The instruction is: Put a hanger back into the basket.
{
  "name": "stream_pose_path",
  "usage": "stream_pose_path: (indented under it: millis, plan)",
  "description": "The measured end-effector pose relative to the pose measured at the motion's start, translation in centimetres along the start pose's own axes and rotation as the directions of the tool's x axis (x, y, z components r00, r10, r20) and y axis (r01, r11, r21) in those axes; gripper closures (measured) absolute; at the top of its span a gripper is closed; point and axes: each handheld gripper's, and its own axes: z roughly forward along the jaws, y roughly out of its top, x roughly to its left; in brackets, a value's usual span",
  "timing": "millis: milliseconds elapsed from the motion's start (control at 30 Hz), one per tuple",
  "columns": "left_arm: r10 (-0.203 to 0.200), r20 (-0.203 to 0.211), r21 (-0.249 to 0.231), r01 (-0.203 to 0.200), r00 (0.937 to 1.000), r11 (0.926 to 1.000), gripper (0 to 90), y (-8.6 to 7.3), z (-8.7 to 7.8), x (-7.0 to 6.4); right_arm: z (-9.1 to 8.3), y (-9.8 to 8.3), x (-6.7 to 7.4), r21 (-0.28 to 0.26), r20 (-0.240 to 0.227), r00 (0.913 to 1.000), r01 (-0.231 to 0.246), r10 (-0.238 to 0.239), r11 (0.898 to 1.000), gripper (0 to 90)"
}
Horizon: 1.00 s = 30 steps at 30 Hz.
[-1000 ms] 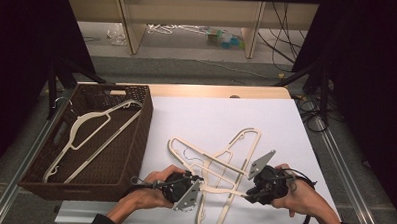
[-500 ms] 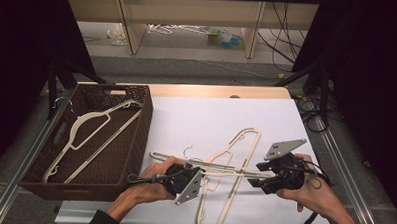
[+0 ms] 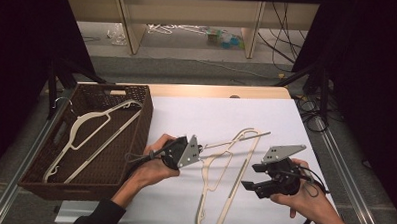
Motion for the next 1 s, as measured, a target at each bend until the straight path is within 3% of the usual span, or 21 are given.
stream_pose_path:
  millis: [33, 133, 200, 300, 400, 467, 500, 533, 567, 600, 633, 667, 800, 900, 933, 967, 1000]
  plan:
    - [-0.018, 0.000, 0.005, 0.018, 0.9998, 0.9998, 85.8, 0.1, -0.2, 0.5, 0.2, -0.2, -0.1, 0.012, -0.010, 0.9999, 0.012, -0.012, 1.000, 36.3]
    - [-0.107, 0.008, 0.001, 0.107, 0.9942, 0.9942, 85.9, 0.2, -0.6, 1.5, 1.0, -0.6, 0.2, -0.011, 0.002, 0.9998, -0.021, 0.021, 1.000, 34.7]
    - [-0.178, 0.022, -0.009, 0.178, 0.9838, 0.9840, 85.9, 0.2, -0.9, 2.1, 1.6, -1.0, 0.1, 0.000, -0.005, 0.9994, -0.034, 0.034, 0.999, 34.3]
    - [-0.245, 0.028, -0.027, 0.246, 0.9691, 0.9690, 85.9, 0.3, -1.5, 2.7, 2.6, -1.7, -0.1, -0.004, 0.003, 0.9990, -0.044, 0.044, 0.999, 33.6]
    - [-0.310, 0.044, -0.053, 0.312, 0.9497, 0.9485, 85.9, 0.5, -2.3, 3.2, 3.1, -2.2, -0.1, 0.000, -0.002, 0.9978, -0.066, 0.066, 0.998, 33.1]
    - [-0.355, 0.062, -0.066, 0.358, 0.9329, 0.9313, 85.9, 0.9, -3.0, 3.5, 3.6, -2.5, -0.1, 0.006, -0.005, 0.9977, -0.067, 0.067, 0.998, 33.0]
    - [-0.366, 0.078, -0.077, 0.372, 0.9272, 0.9250, 85.9, 1.1, -3.3, 3.6, 3.8, -2.7, -0.1, 0.000, -0.002, 0.9980, -0.063, 0.063, 0.998, 32.9]
    - [-0.369, 0.082, -0.070, 0.374, 0.9259, 0.9246, 85.9, 1.3, -3.6, 3.8, 4.0, -2.8, 0.0, 0.011, -0.006, 0.9975, -0.071, 0.071, 0.997, 32.7]
    - [-0.386, 0.089, -0.083, 0.393, 0.9184, 0.9159, 85.9, 1.6, -3.9, 3.9, 4.0, -2.9, 0.0, 0.026, -0.010, 0.9984, -0.055, 0.056, 0.998, 32.7]
    - [-0.415, 0.098, -0.095, 0.424, 0.9045, 0.9009, 85.9, 1.8, -4.3, 4.1, 4.3, -2.9, 0.0, 0.008, -0.010, 0.9987, -0.050, 0.050, 0.999, 32.7]
    - [-0.427, 0.116, -0.097, 0.438, 0.8968, 0.8937, 85.9, 2.0, -4.7, 4.3, 4.2, -3.0, 0.2, 0.029, -0.018, 0.9985, -0.051, 0.051, 0.998, 32.5]
    - [-0.447, 0.123, -0.109, 0.460, 0.8861, 0.8814, 85.9, 2.2, -4.9, 4.4, 4.3, -3.0, 0.3, 0.030, -0.020, 0.9978, -0.063, 0.063, 0.998, 32.2]
    - [-0.492, 0.173, -0.115, 0.513, 0.8535, 0.8505, 85.9, 3.0, -6.4, 5.2, 4.3, -3.1, 0.2, 0.026, -0.021, 0.9987, -0.046, 0.047, 0.999, 32.1]
    - [-0.499, 0.208, -0.129, 0.530, 0.8410, 0.8383, 85.9, 3.6, -7.6, 5.9, 4.4, -3.2, 0.0, 0.015, -0.016, 0.9994, -0.029, 0.030, 0.999, 32.1]
    - [-0.502, 0.210, -0.128, 0.533, 0.8391, 0.8366, 85.9, 3.8, -8.1, 6.1, 4.2, -3.2, 0.2, 0.032, -0.025, 0.9982, -0.054, 0.055, 0.998, 32.1]
    - [-0.498, 0.206, -0.132, 0.528, 0.8427, 0.8390, 85.9, 3.9, -8.6, 6.4, 4.3, -3.3, 0.3, 0.025, -0.027, 0.9985, -0.047, 0.047, 0.999, 32.1]
    - [-0.498, 0.209, -0.137, 0.529, 0.8418, 0.8374, 85.9, 4.1, -9.1, 6.7, 4.3, -3.3, 0.2, 0.029, -0.031, 0.9988, -0.038, 0.039, 0.999, 31.8]
